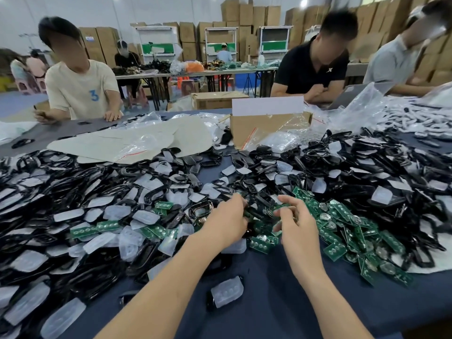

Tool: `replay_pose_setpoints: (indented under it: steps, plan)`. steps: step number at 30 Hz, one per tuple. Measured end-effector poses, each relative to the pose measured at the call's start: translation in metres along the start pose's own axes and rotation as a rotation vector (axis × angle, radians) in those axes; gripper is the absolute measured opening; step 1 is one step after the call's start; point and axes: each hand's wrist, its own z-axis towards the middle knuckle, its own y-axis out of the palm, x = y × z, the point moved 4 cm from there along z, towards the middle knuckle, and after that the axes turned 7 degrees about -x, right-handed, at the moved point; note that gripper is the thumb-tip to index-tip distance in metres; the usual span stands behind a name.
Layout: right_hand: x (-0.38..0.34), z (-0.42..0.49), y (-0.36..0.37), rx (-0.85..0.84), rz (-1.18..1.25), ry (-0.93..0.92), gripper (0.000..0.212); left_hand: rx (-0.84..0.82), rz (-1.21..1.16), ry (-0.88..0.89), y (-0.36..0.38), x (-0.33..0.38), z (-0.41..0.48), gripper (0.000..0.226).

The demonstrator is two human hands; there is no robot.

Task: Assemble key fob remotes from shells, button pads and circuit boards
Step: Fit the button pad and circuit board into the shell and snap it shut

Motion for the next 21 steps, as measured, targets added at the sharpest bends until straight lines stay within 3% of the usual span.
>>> replay_pose_setpoints:
  steps: [8,14,21]
  plan:
    - [-0.022,0.026,0.034,-0.049,-0.108,-0.144,0.028,0.193,-0.300,0.007,-0.013,-0.021,-0.020,0.017]
    - [-0.044,0.068,0.083,-0.132,-0.167,-0.196,0.022,0.386,-0.056,0.084,-0.028,-0.050,-0.045,0.028]
    - [-0.044,0.145,0.161,-0.464,-0.625,-0.076,0.026,0.522,0.016,0.212,-0.025,-0.048,-0.049,0.029]
